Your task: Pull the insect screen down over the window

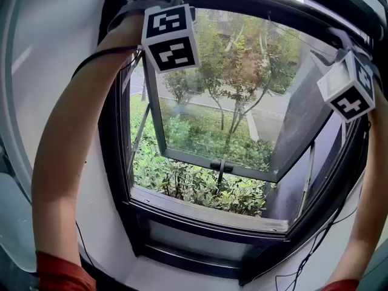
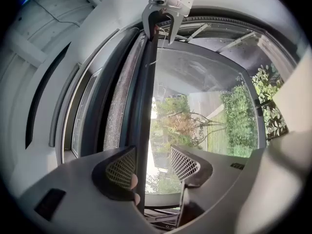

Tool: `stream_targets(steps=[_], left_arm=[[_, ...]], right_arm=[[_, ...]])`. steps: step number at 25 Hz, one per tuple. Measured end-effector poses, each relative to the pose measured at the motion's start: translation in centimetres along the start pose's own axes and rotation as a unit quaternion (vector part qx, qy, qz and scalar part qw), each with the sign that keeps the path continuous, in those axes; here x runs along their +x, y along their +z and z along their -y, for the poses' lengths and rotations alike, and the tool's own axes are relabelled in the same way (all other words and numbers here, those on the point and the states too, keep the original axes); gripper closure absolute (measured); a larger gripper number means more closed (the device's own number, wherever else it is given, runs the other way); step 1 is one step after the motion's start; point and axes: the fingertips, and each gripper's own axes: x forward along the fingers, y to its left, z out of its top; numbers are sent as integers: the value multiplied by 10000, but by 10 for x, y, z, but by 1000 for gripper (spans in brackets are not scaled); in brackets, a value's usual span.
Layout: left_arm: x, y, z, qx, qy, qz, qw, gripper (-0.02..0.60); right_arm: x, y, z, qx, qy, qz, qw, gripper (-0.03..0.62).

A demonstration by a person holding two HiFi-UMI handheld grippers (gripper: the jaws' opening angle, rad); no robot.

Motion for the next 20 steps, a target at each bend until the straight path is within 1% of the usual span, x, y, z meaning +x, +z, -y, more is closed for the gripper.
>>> stream_targets(steps=[6,11,13,17,20], left_arm=[[-7,-2,17,90,-51,1,9999,354],[-13,-4,30,55,-175,-6,9998,354],[-16,-5,35,103,-197,-21,9998,354],[-22,-6,45,197,-267,-49,9994,354],[-26,-8,55,226,-321,-57,9992,354]], right_arm=[[-6,-4,-20,-1,164,65,9998,364],[-14,1,-28,-37,145,101,9998,364],[-18,3,-31,-85,132,128,9998,364],[-21,-4,-49,-140,385,62,9991,364],[-25,-5,-60,-192,470,54,9987,364]])
